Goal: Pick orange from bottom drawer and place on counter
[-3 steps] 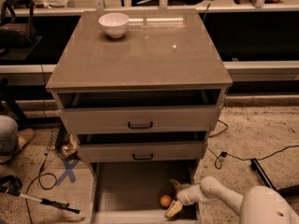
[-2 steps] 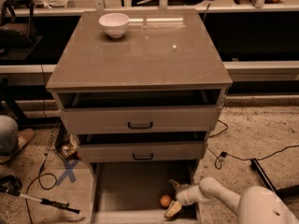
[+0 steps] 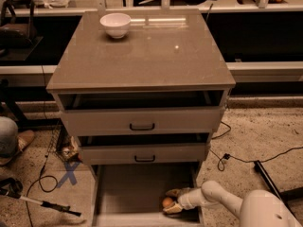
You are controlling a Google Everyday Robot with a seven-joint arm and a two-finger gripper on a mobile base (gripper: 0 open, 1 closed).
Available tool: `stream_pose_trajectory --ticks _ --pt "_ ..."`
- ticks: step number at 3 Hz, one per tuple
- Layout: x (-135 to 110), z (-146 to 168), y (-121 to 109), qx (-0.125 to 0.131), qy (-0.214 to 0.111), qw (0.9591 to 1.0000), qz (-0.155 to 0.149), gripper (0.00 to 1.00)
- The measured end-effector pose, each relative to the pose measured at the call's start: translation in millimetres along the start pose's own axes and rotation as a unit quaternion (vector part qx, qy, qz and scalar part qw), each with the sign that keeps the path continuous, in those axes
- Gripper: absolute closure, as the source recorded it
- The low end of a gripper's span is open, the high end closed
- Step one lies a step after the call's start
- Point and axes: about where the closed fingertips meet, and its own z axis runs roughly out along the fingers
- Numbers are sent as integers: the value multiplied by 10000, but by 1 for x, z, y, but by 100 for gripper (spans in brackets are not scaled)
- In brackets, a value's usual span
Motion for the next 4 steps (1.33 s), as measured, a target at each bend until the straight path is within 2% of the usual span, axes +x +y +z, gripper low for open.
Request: stream_pose_trajectory --ticks 1,2,3,4 --pt "9 3 5 -45 58 10000 64 64" --pt "-4 -22 10 -70 -200 9998 -20 87" --pt "-48 -108 22 -6 -854 9951 -495 100" --pt "-71 -170 33 -54 -1197 9897 -786 100"
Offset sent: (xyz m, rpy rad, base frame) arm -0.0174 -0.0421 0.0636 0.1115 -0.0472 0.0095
